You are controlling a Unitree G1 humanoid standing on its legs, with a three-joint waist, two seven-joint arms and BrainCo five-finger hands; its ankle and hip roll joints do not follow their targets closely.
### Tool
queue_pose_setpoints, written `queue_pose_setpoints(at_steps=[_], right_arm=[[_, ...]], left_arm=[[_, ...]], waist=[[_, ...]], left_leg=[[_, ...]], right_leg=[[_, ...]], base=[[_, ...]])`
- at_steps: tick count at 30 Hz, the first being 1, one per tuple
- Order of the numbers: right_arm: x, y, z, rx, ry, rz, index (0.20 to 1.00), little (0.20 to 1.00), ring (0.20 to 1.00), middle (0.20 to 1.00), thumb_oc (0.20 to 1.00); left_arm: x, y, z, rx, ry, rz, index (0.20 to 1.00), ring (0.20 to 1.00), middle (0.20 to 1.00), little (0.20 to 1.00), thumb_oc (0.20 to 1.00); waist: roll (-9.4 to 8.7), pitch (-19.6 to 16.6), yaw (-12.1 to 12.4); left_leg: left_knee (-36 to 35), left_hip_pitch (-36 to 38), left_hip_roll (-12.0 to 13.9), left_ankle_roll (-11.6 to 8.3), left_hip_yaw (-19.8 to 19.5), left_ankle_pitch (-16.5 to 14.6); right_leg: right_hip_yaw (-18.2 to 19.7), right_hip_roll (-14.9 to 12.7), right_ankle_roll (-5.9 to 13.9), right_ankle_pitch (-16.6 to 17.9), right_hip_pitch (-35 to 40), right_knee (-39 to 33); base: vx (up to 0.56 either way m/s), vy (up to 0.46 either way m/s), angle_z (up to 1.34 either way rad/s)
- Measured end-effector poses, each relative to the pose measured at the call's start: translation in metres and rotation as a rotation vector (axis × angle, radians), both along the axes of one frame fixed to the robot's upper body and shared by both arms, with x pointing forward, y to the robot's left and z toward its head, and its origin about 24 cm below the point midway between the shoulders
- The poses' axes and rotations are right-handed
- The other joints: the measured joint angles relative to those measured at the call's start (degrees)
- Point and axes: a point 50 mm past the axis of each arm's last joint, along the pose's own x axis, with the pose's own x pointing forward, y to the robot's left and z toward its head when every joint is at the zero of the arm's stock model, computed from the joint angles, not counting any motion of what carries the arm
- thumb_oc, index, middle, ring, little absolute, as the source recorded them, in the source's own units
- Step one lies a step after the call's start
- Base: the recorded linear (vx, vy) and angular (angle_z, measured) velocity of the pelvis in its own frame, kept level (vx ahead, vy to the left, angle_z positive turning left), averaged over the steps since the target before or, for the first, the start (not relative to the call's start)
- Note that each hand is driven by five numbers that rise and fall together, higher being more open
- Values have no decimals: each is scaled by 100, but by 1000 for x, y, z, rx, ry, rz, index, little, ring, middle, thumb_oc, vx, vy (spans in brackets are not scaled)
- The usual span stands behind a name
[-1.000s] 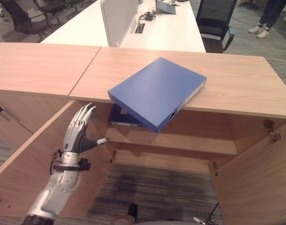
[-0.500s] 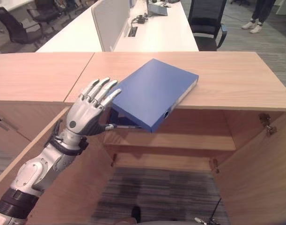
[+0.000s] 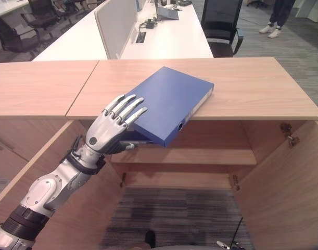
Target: Put the empty folder in the office cabinet
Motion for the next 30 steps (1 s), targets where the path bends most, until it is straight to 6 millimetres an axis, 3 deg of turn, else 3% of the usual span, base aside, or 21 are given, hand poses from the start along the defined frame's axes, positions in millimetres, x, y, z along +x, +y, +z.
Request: queue_pose_setpoints(at_steps=[12,22,30], right_arm=[[1,0,0,-1,-1,0,1000,1000,1000,1000,1000],[0,0,0,-1,2,-1,1000,1000,1000,1000,1000],[-3,-1,-1,-5,20,-4,1000,1000,1000,1000,1000]], left_arm=[[7,-4,-21,-13,84,17,1000,1000,1000,1000,1000],[13,4,-30,10,111,83,1000,1000,1000,1000,1000],[18,-7,-36,9,129,59,1000,1000,1000,1000,1000]], waist=[[27,-51,-135],[11,-63,-143],[-7,-73,-142]], left_leg=[[0,-5,4,-14,25,-10],[0,-2,13,1,92,0],[0,-2,16,1,133,0]], right_leg=[[27,0,-1,5,-36,0],[57,0,-19,34,-58,0],[98,-2,-5,46,-76,0]], base=[[0,1,0],[3,3,-2],[0,4,-2]])
